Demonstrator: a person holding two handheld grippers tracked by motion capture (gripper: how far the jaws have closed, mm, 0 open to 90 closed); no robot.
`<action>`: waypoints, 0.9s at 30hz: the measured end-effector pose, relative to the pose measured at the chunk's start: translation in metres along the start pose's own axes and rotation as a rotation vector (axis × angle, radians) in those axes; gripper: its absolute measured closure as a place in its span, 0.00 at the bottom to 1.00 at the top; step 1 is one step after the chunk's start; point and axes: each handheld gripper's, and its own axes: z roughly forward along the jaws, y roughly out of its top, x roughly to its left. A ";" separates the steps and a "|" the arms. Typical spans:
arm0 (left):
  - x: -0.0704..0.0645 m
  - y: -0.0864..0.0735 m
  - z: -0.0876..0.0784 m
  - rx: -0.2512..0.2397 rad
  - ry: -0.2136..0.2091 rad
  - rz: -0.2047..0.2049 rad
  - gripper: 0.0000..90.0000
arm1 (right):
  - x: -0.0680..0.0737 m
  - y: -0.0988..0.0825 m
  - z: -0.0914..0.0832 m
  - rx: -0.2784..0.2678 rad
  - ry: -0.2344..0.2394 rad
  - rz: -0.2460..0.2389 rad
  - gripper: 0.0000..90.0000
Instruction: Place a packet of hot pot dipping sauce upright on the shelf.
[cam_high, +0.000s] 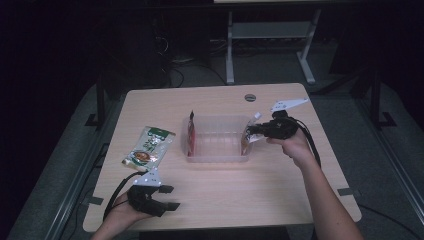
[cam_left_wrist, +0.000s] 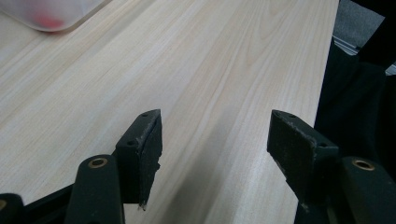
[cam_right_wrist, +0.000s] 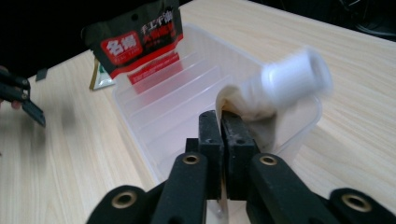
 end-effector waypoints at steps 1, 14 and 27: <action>0.000 0.000 0.000 0.000 0.000 0.000 0.39 | 0.000 0.000 0.000 0.000 0.000 0.000 0.96; 0.002 0.001 -0.001 -0.004 0.012 -0.009 0.39 | 0.012 -0.003 -0.018 -0.035 -0.022 0.036 0.32; 0.008 0.001 -0.008 -0.009 0.055 -0.025 0.39 | 0.039 -0.043 -0.033 -0.006 -0.049 -0.009 0.25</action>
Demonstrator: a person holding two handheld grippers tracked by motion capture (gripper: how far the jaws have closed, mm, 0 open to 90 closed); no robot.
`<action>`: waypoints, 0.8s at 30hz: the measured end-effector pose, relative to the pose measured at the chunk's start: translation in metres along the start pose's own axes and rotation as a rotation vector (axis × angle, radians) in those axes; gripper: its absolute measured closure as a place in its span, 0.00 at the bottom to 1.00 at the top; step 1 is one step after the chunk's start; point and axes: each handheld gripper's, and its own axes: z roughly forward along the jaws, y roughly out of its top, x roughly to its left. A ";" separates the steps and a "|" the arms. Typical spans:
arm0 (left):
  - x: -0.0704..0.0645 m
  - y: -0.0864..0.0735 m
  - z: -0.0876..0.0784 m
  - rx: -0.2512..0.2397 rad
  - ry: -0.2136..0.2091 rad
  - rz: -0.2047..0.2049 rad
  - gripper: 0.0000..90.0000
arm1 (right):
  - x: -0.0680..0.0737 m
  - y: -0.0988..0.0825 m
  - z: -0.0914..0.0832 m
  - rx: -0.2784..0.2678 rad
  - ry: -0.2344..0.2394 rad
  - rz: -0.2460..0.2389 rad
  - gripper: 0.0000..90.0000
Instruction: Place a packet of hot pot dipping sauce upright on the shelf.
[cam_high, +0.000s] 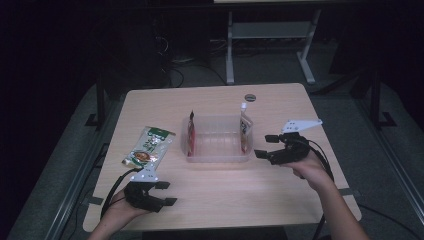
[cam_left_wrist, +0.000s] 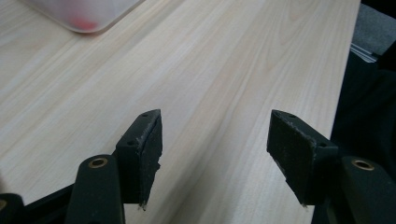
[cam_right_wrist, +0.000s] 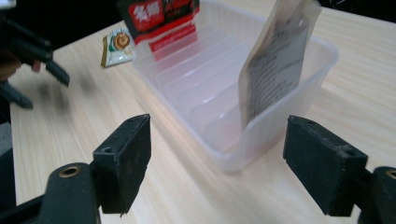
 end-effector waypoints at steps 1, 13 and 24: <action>0.001 0.000 0.000 -0.001 0.002 -0.011 0.39 | 0.002 -0.004 -0.001 0.001 -0.006 -0.003 0.25; 0.016 0.001 -0.012 -0.005 0.086 -0.060 0.39 | 0.025 -0.047 0.006 0.055 -0.016 0.019 0.24; 0.042 0.001 -0.024 -0.015 0.198 -0.122 0.39 | 0.044 -0.079 -0.003 0.094 -0.005 0.036 0.22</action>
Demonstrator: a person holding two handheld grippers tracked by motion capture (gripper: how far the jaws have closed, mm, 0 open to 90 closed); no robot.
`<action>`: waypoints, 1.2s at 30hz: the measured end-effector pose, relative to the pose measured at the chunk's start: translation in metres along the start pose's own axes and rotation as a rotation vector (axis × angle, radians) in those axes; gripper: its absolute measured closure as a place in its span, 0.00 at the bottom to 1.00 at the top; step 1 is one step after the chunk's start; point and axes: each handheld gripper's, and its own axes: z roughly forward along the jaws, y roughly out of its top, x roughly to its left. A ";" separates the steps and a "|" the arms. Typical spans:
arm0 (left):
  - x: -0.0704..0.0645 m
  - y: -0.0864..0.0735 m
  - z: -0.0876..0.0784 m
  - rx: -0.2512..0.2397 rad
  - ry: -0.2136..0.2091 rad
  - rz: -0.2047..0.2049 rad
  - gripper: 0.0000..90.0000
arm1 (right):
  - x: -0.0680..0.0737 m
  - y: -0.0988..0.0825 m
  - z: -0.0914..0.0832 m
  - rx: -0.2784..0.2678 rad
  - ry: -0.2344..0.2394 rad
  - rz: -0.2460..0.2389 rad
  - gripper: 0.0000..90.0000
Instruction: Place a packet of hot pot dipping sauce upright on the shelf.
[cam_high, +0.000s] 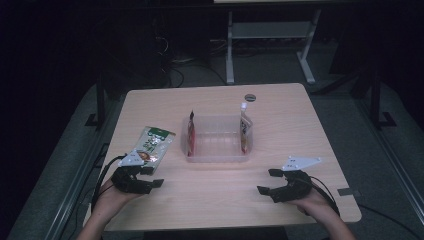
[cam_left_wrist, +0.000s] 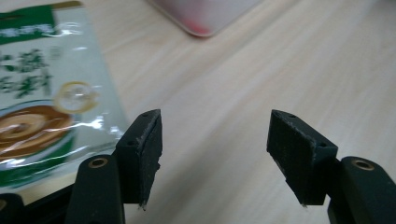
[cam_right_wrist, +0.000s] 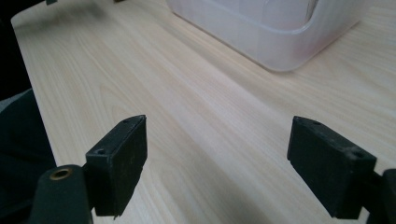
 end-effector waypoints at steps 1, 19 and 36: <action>0.003 0.001 -0.001 -0.003 0.008 -0.009 0.39 | 0.001 -0.001 0.000 0.002 -0.002 -0.002 0.22; 0.063 0.007 -0.003 -0.011 0.155 -0.133 0.36 | -0.002 -0.001 0.004 0.008 -0.018 0.014 0.20; 0.105 0.005 0.010 -0.011 0.250 -0.226 0.28 | -0.005 0.001 0.007 0.017 -0.016 -0.010 0.20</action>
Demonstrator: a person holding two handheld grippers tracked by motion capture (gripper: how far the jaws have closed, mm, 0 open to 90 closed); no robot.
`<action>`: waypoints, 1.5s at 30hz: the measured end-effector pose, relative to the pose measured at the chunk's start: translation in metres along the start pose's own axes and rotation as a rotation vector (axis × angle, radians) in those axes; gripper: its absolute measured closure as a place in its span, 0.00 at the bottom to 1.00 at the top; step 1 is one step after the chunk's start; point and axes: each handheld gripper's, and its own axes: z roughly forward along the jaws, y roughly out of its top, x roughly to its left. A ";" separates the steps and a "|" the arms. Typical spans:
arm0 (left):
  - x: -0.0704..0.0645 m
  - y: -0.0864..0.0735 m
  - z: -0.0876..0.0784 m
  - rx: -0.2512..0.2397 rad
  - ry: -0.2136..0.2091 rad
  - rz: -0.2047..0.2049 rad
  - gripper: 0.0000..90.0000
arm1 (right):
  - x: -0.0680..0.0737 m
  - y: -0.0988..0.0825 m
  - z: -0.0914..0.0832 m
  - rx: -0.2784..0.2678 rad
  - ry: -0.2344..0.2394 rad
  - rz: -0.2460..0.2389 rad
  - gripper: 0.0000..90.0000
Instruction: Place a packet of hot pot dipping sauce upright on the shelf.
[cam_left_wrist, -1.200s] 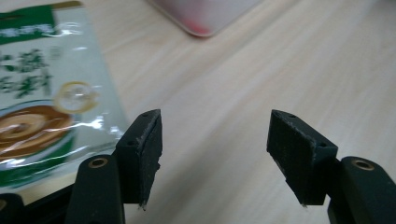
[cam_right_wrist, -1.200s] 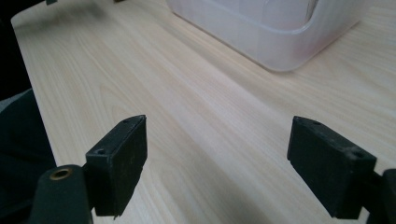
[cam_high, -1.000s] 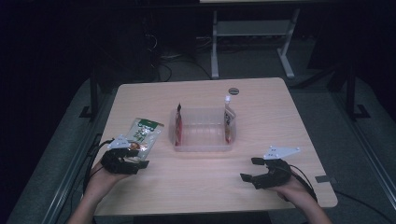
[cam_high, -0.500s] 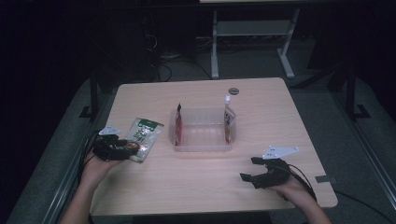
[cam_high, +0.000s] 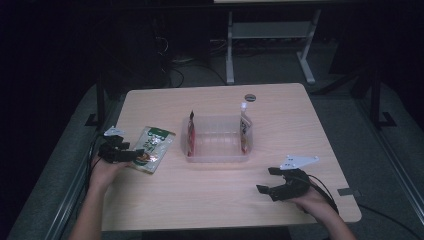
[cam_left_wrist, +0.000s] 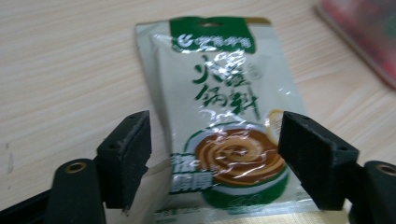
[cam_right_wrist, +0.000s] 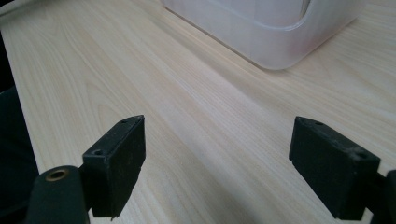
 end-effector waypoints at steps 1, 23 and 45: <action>0.001 -0.001 0.001 0.003 0.004 0.006 0.27 | 0.000 0.000 0.000 0.004 0.000 -0.001 0.20; -0.005 -0.006 0.028 0.096 -0.029 0.040 0.22 | 0.000 -0.002 -0.001 0.014 -0.010 0.007 0.20; -0.003 -0.010 0.019 0.039 0.025 0.028 0.98 | -0.002 -0.002 -0.001 0.018 -0.017 -0.002 0.21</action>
